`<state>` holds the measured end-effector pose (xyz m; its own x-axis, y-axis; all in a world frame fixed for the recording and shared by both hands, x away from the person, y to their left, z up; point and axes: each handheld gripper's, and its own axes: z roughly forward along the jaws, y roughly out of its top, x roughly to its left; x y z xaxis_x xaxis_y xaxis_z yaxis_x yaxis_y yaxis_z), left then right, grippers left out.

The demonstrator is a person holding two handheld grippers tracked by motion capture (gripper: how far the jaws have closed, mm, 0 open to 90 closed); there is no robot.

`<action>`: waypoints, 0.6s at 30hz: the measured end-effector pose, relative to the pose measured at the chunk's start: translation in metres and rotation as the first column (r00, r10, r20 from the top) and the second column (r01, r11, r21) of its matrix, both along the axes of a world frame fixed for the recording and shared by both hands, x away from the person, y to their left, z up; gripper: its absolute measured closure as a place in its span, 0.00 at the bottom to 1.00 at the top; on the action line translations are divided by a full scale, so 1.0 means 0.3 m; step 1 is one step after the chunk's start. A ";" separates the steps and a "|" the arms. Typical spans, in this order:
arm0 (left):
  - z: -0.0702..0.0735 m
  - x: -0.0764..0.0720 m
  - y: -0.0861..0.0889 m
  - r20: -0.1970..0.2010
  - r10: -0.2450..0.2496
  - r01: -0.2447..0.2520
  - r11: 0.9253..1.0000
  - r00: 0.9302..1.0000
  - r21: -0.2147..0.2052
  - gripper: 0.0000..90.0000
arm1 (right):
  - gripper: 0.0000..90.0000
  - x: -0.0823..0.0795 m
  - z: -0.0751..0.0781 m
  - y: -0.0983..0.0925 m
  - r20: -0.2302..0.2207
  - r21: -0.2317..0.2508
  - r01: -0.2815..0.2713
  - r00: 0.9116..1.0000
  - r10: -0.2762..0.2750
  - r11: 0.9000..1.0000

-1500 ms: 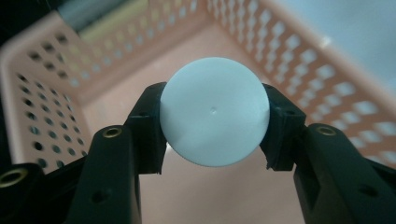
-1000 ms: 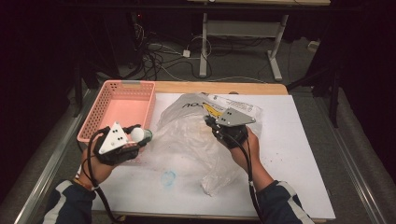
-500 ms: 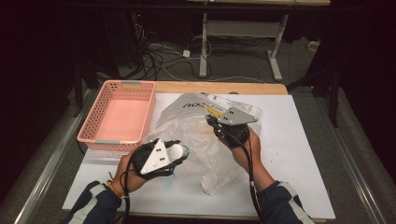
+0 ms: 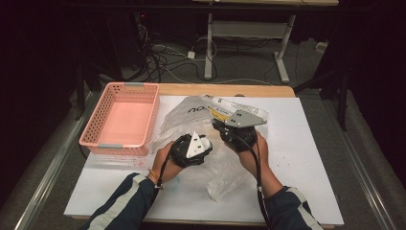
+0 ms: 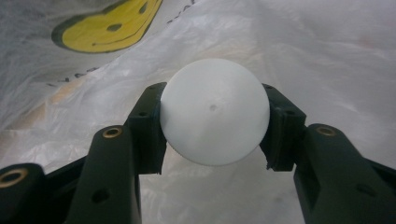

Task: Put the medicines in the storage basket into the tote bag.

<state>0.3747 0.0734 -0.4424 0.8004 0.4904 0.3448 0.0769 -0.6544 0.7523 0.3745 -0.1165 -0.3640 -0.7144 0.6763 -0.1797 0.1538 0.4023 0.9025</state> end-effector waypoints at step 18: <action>-0.009 -0.046 -0.040 0.046 -0.021 0.022 1.000 0.999 -0.017 0.38 | 1.00 0.023 -0.019 -0.019 -0.020 -0.023 0.014 1.000 -0.014 1.000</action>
<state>0.3609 0.0614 -0.4451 0.7941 0.4796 0.3732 0.0280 -0.6423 0.7659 0.3814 -0.1222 -0.3697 -0.7084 0.6822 -0.1810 0.1778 0.4207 0.8896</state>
